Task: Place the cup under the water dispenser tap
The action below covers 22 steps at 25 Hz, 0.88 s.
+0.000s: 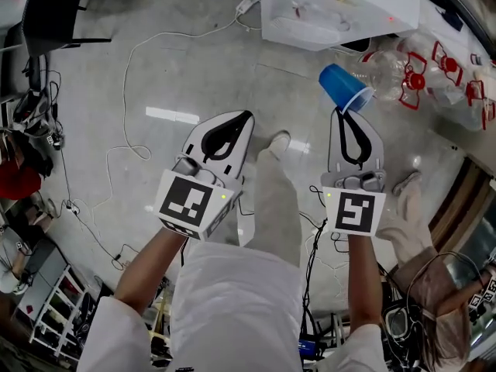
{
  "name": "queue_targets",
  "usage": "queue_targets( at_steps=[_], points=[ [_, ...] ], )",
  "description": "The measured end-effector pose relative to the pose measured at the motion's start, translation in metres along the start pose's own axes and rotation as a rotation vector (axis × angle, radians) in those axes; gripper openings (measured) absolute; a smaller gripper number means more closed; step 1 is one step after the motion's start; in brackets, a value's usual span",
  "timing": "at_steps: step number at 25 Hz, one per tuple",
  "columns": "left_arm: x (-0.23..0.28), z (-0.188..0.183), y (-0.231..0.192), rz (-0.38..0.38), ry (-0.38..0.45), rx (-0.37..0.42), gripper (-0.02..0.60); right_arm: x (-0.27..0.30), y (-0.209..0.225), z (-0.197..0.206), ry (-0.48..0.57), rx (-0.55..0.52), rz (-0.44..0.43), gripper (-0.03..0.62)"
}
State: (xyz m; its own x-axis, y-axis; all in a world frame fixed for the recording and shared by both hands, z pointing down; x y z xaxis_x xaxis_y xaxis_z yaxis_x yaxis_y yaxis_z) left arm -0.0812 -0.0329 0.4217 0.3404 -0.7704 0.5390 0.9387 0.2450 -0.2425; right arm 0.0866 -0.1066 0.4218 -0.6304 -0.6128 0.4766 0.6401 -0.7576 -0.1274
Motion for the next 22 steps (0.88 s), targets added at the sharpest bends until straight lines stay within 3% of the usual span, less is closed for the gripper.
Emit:
queue_targets(
  at_steps=[22],
  points=[
    [0.075, 0.043, -0.051, -0.035, -0.005, -0.074, 0.002, 0.125, 0.013, 0.068, -0.063, -0.028, -0.050, 0.026]
  ],
)
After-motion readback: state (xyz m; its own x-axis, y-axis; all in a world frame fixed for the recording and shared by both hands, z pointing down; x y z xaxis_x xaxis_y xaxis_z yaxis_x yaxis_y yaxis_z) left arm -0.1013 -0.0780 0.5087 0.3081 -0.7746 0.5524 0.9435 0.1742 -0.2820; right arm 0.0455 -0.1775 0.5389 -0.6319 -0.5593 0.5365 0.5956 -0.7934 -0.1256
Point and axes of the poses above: the fingertips, and each gripper's own axes: x forward along the fingers, y to its right, z out of its underside, the point moved 5 cm from there along -x, backward along the fingers, and after that the axes turned 5 degrees about x, right-handed, at the moved point
